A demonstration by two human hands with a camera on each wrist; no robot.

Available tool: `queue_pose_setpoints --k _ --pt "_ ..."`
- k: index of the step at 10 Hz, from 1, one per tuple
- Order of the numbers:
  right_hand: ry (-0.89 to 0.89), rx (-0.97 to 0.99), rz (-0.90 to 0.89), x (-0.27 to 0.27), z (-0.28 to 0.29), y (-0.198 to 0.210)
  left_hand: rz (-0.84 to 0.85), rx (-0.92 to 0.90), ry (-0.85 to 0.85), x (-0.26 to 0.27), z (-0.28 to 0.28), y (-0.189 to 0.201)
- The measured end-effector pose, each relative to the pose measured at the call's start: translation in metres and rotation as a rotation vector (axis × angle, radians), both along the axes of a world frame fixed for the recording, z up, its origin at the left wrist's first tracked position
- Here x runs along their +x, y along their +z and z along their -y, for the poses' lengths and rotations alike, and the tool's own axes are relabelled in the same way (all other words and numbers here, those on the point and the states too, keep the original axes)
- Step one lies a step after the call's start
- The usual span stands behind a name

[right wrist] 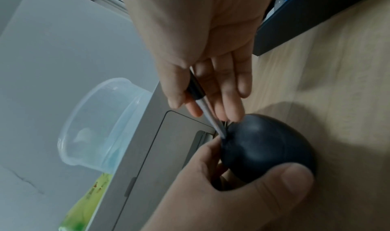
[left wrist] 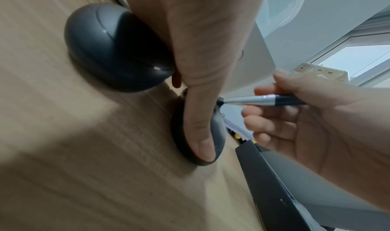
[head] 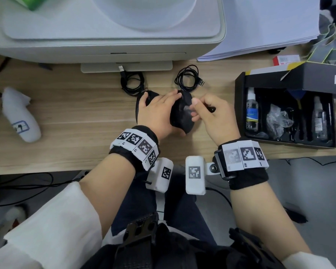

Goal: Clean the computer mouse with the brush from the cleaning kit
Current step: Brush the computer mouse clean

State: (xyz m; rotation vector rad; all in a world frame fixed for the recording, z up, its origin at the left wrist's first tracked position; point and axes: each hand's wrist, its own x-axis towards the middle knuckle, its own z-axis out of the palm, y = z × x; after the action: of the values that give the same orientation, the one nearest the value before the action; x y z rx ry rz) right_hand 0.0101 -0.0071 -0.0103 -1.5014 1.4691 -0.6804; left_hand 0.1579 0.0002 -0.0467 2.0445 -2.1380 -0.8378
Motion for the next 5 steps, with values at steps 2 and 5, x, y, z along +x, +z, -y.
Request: queue_pose_setpoints --k 2,5 --pt "-0.027 -0.051 -0.041 -0.0034 0.0026 0.0047 -0.006 -0.002 0.001 -0.0001 -0.0003 -0.0005" --pt "0.020 -0.022 -0.070 -0.0053 0.0038 0.0041 -0.004 0.000 -0.002 0.0015 0.0001 -0.0017"
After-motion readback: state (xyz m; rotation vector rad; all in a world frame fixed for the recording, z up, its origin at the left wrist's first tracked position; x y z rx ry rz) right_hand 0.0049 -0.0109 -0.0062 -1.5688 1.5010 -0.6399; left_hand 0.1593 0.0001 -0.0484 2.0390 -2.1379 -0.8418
